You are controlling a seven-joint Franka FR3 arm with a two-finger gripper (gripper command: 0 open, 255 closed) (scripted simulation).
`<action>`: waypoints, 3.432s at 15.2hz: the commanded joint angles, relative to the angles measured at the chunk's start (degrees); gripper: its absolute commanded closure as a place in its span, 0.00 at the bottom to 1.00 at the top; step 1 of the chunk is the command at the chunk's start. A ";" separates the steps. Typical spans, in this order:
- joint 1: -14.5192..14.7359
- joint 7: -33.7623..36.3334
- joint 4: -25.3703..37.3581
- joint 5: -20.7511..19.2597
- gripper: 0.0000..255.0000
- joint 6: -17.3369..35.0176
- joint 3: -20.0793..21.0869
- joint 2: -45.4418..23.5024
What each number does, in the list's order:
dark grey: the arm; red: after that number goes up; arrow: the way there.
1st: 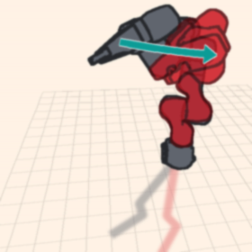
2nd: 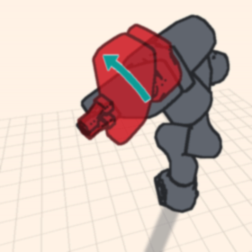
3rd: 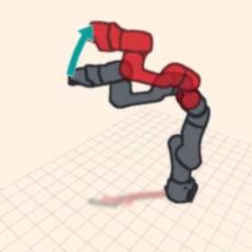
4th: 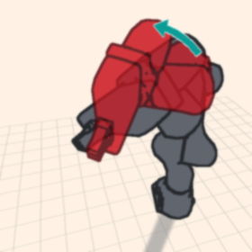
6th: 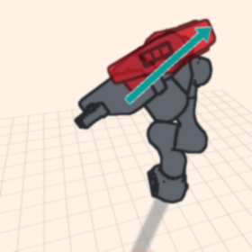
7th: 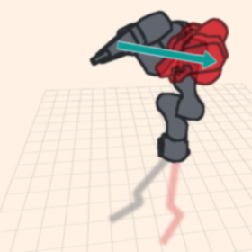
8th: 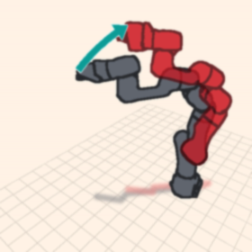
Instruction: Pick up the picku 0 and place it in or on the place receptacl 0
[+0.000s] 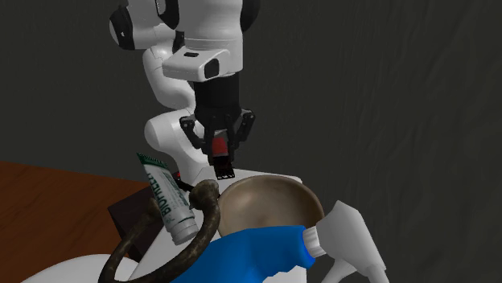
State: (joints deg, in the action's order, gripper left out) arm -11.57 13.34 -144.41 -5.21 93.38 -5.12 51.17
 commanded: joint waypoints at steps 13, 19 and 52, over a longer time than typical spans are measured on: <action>0.40 -0.29 13.11 0.63 1.00 -7.87 0.45 -5.25; 1.15 -0.38 22.55 1.22 1.00 -3.48 -0.11 -19.08; 1.42 -0.37 19.25 1.61 0.00 9.12 -0.82 -28.38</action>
State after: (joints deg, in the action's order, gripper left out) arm -10.15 12.98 -125.15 -3.60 102.49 -5.94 22.80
